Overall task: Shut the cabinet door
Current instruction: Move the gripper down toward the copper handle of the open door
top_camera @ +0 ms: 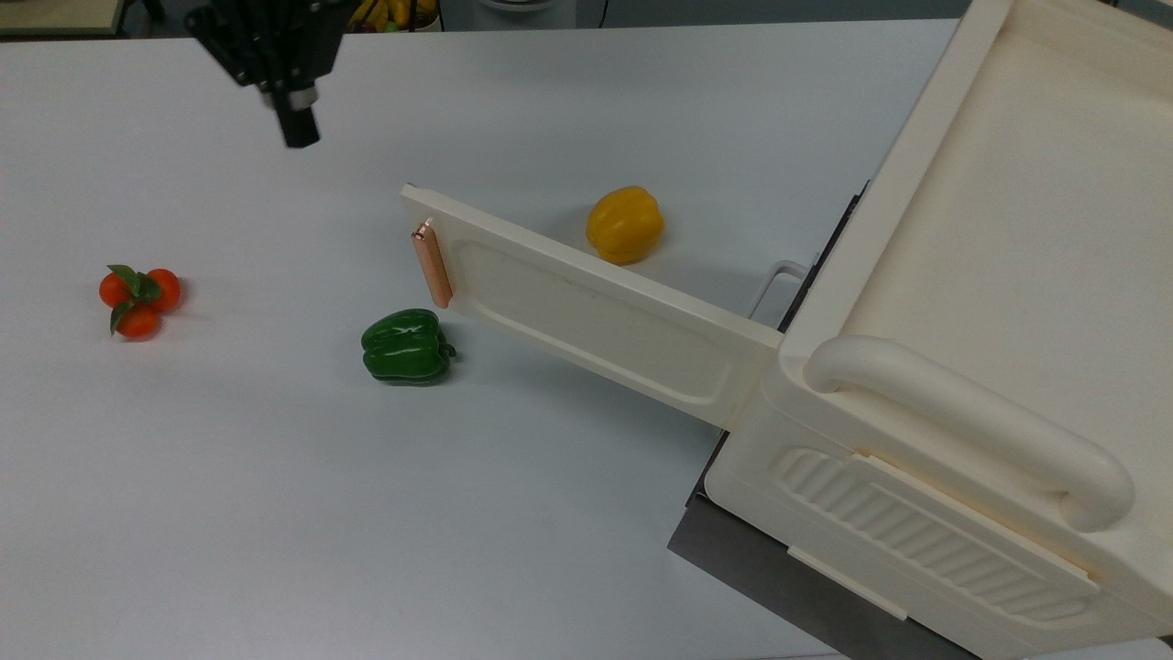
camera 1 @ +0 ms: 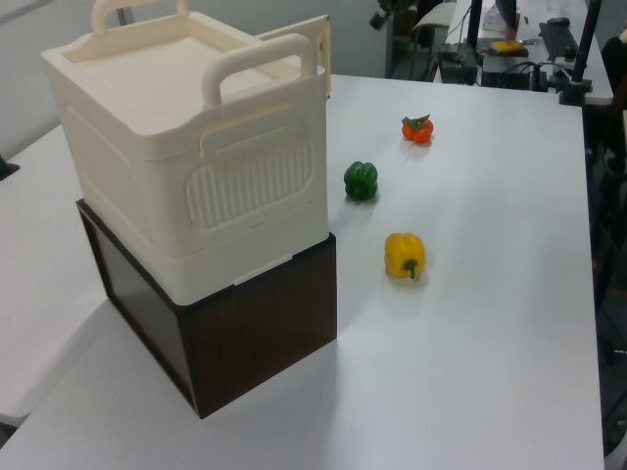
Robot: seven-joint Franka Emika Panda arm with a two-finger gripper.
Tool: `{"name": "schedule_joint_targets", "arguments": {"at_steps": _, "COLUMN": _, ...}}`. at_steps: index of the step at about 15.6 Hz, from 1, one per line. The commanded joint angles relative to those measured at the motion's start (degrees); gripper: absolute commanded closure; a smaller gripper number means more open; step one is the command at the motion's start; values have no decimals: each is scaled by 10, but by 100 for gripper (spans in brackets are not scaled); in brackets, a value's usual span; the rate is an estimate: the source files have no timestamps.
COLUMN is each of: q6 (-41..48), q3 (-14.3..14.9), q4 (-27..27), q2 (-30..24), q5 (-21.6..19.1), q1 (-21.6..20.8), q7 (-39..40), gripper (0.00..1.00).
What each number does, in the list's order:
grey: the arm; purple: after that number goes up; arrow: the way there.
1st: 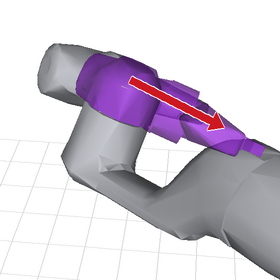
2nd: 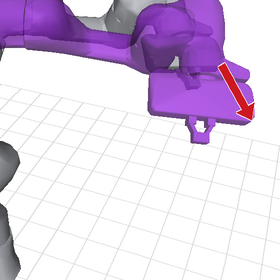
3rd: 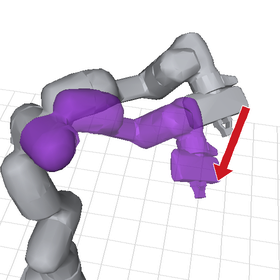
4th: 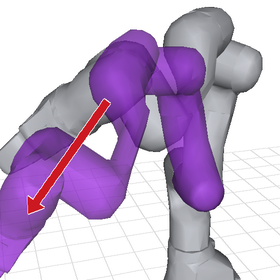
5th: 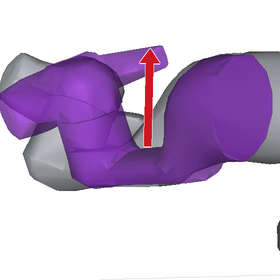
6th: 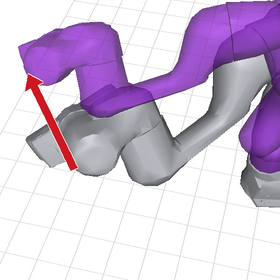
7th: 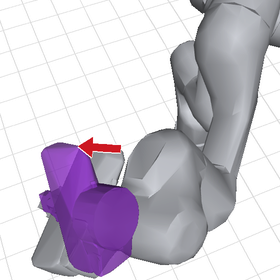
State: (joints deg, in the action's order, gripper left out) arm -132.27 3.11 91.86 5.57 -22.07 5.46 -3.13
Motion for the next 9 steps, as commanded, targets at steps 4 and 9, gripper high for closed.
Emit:
{"name": "schedule_joint_targets", "arguments": {"at_steps": 4, "q6": -182, "q3": -2, "q4": -66, "q2": 107, "q5": -120, "q1": -3, "q7": -98, "gripper": 100}}
{"name": "schedule_joint_targets", "arguments": {"at_steps": 9, "q6": -208, "q3": -17, "q4": -127, "q2": 177, "q5": -173, "q1": -16, "q7": -110, "gripper": 100}}
